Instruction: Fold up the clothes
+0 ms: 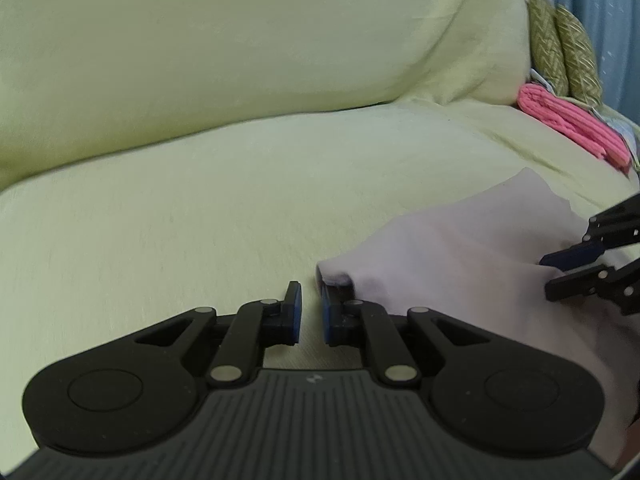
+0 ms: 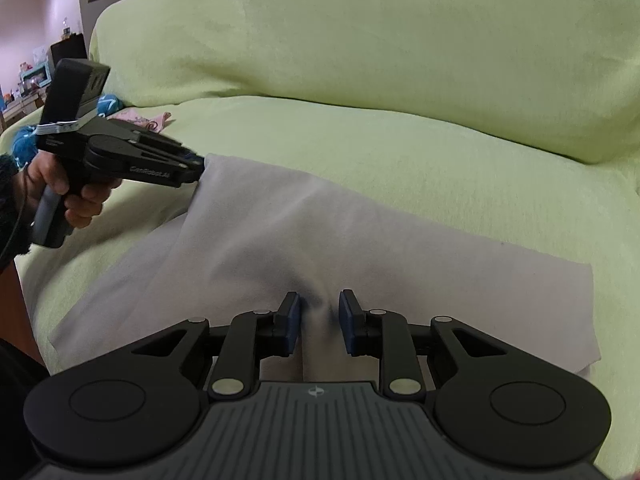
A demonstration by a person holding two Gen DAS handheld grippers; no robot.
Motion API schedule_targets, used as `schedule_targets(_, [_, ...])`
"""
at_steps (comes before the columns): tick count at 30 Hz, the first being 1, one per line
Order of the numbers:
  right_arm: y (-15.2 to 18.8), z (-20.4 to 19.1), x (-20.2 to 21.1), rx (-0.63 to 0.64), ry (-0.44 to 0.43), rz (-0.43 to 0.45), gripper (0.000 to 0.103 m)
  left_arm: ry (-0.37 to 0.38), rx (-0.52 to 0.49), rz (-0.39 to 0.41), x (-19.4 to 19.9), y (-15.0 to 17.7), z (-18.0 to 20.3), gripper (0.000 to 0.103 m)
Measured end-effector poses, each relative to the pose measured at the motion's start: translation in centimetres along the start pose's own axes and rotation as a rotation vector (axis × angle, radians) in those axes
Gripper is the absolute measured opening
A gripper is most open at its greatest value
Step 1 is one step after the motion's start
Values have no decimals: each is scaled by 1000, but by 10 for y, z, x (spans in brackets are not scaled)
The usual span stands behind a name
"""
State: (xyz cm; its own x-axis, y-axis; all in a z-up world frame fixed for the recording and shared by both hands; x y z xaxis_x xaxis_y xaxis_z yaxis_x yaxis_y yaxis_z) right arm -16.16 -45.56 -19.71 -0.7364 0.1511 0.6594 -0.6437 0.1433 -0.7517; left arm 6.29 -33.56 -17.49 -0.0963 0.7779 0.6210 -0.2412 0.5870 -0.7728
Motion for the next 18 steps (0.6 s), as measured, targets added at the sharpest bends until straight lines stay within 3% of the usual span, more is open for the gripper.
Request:
schedule_targets(5, [4,0,6,-5,-11,5,26,48,-94,25,-5,1,3,11])
schedule_targets(7, [5,0,8,-7,-14,8,26,41,-128,36,-7,1,5,0])
schedule_targets(12, [4,4,5,-15,-6,11,27,-118,-151,94,-5,4,10,0])
schedule_targets(14, [5,7,7,-28,-2,7,31,-205,-175,49,-13,12,10,0])
schedule_targets(17, [5,11,11,-39,-3,9,34,-170,-123,45,-8,10,11,0])
schedule_targets(18, [4,12,13,-41,2,14,36,-124,-79,48,-5,6,9,4])
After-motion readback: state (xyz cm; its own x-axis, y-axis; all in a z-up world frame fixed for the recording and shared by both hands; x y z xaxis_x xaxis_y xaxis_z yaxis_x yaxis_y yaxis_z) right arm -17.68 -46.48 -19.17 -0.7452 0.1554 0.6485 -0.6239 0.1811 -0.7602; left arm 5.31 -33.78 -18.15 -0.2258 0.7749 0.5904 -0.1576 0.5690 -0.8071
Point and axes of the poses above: each gripper's, at about its wrist camera, not at the fingertips, and x roughly against the way its jaws point, z to its right, y to its underside, the point moved 2 cm from there along -x, roughly the way its jaws point, and after that the axes turned 8 degrees about x, right-handed, at the moved point
